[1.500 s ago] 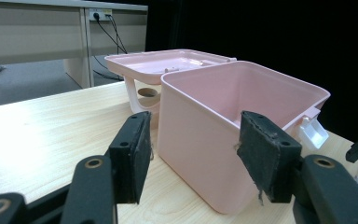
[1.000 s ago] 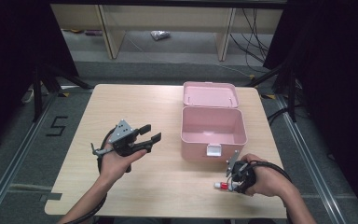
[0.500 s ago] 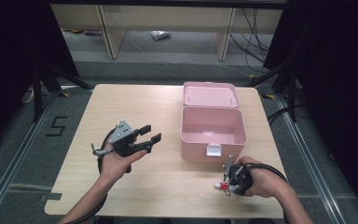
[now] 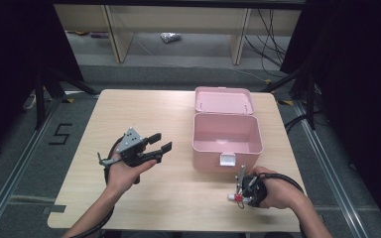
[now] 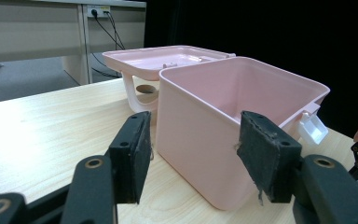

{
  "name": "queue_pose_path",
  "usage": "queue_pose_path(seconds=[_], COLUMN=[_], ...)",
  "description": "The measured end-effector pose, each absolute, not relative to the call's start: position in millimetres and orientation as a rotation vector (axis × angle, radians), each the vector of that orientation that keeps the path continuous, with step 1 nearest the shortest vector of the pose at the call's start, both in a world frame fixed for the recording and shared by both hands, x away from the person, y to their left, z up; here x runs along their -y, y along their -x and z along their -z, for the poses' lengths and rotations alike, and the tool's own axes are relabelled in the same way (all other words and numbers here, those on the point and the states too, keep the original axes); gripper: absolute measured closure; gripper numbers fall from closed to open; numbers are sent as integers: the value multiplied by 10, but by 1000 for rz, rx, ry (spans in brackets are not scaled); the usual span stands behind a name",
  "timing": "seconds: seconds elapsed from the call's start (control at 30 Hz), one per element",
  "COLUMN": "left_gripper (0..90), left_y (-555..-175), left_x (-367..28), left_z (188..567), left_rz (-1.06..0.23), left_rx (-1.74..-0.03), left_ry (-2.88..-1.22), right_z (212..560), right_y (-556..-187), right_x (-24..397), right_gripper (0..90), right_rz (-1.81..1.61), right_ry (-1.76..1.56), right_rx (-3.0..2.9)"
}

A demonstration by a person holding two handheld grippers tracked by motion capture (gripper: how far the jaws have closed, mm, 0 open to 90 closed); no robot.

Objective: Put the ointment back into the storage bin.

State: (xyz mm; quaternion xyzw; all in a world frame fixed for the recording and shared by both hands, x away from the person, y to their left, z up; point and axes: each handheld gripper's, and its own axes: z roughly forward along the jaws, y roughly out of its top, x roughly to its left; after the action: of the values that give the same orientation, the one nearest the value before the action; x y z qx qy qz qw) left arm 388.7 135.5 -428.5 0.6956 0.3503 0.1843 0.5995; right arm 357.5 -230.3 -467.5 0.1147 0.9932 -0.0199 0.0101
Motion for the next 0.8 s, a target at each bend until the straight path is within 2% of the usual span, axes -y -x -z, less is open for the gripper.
queue_pose_path(seconds=[0.8], left_gripper=[435], left_y=[-3889], left_x=[-1369], left_z=[4307], left_rz=[-427], left_rx=[-816], left_ry=[-1612], right_z=[4705], right_y=[-3610], right_x=[2310], right_gripper=[709], right_rz=[48], right_ry=[-354], right_rx=[-3126])
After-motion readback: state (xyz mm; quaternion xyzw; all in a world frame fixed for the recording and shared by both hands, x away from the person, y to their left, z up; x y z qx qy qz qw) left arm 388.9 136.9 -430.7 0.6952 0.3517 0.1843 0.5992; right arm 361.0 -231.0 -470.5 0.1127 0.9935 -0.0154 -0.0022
